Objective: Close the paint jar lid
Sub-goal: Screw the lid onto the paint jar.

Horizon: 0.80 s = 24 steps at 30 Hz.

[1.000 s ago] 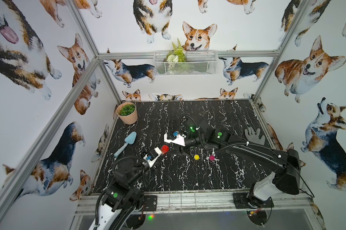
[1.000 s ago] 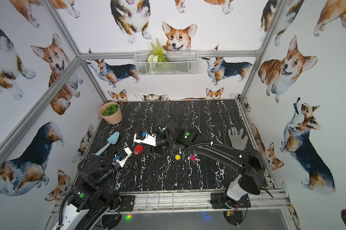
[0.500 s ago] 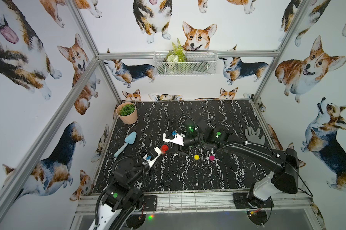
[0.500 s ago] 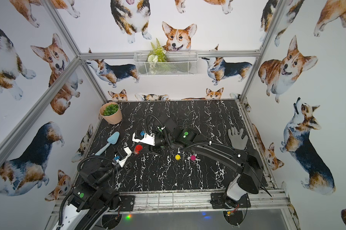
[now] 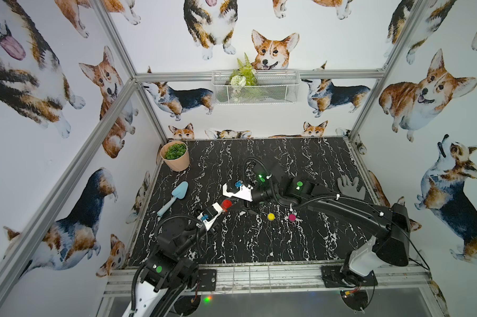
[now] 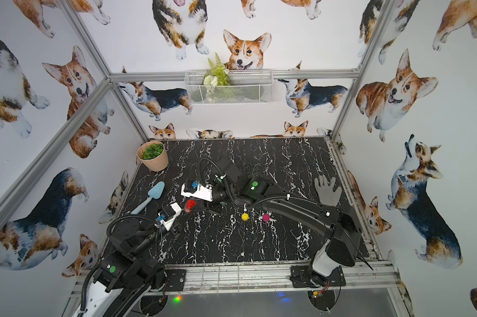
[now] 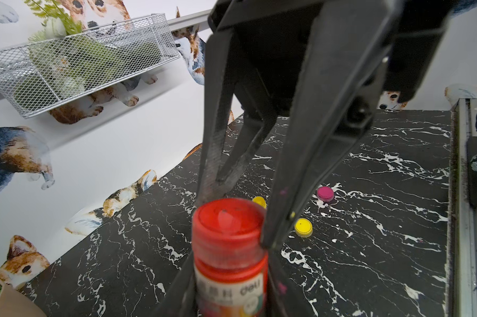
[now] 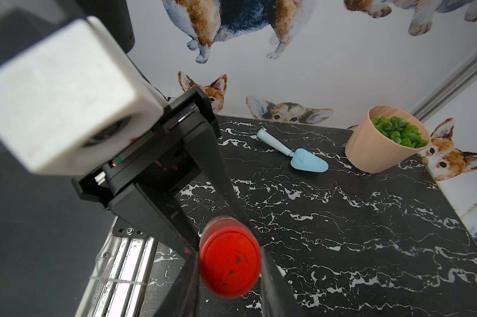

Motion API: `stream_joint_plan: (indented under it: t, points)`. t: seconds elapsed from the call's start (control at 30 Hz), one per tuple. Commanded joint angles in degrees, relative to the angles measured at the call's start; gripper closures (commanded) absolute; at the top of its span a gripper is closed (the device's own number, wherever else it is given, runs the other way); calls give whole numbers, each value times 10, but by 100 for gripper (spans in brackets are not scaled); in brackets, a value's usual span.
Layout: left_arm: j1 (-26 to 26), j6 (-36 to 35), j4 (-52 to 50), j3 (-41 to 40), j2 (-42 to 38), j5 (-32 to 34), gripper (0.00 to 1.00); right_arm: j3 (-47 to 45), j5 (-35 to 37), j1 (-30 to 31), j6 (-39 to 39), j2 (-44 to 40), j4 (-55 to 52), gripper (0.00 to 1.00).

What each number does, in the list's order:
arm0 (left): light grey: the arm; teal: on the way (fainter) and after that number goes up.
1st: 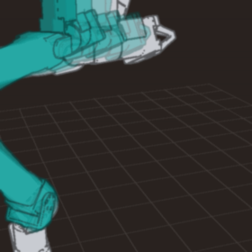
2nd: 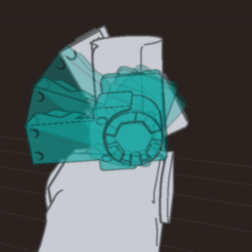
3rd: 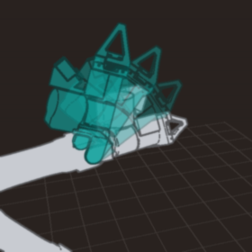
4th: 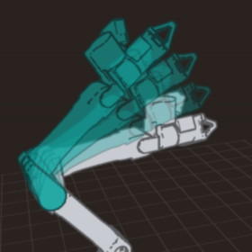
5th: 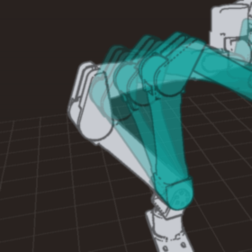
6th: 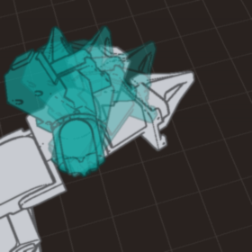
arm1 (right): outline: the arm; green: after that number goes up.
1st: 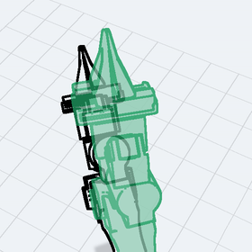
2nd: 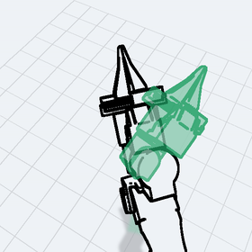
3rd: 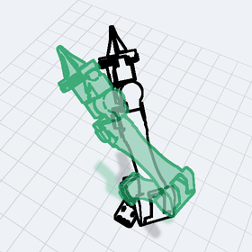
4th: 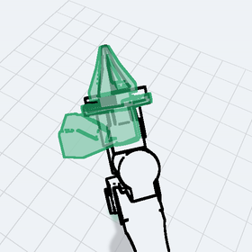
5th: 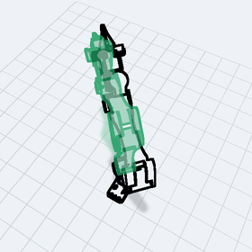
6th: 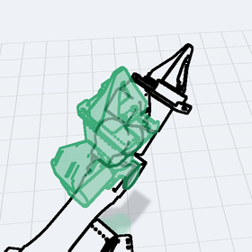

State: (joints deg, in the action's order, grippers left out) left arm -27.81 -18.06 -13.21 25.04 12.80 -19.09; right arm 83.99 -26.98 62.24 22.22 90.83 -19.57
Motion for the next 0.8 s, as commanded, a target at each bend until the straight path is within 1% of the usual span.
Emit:
stream_joint_plan:
  t: [0.0, 0.13, 0.17, 0.27, 0.6, 0.77]
  points:
    - [0, -11, 20, 0, -7, 9, 65, -3, 14, 4, -8, 1, 6, 67]
    - [0, -17, 21, -2, -18, 23, 65, -1, 39, 11, -28, 6, 7, 67]
    - [-1, -20, 21, -3, -20, 27, 65, 3, 57, 20, -44, 11, 5, 67]
    - [0, -25, 21, -3, -25, 38, 66, 10, 77, 28, -69, 22, 5, 67]
    - [0, -40, 23, -8, -45, 71, 66, 23, 135, 34, -195, 51, 22, 68]
    - [-1, -48, 24, -8, -51, 91, 67, 53, 141, 33, -259, 78, 10, 68]
